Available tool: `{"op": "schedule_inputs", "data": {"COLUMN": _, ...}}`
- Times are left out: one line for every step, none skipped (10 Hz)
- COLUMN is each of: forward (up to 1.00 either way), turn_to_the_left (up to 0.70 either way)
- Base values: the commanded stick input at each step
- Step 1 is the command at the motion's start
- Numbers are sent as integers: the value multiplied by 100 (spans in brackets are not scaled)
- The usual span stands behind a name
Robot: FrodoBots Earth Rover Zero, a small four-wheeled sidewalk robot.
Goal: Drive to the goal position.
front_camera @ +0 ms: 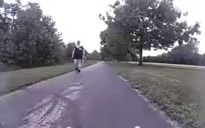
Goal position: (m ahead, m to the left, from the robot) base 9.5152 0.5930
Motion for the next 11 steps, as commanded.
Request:
{"op": "schedule_inputs", "data": {"forward": 68, "turn_to_the_left": -1}}
{"op": "schedule_inputs", "data": {"forward": 68, "turn_to_the_left": 0}}
{"op": "schedule_inputs", "data": {"forward": 68, "turn_to_the_left": 0}}
{"op": "schedule_inputs", "data": {"forward": 68, "turn_to_the_left": 0}}
{"op": "schedule_inputs", "data": {"forward": 68, "turn_to_the_left": 0}}
{"op": "schedule_inputs", "data": {"forward": 68, "turn_to_the_left": -1}}
{"op": "schedule_inputs", "data": {"forward": 68, "turn_to_the_left": 0}}
{"op": "schedule_inputs", "data": {"forward": 68, "turn_to_the_left": 0}}
{"op": "schedule_inputs", "data": {"forward": 68, "turn_to_the_left": 0}}
{"op": "schedule_inputs", "data": {"forward": 68, "turn_to_the_left": 0}}
{"op": "schedule_inputs", "data": {"forward": 68, "turn_to_the_left": 0}}
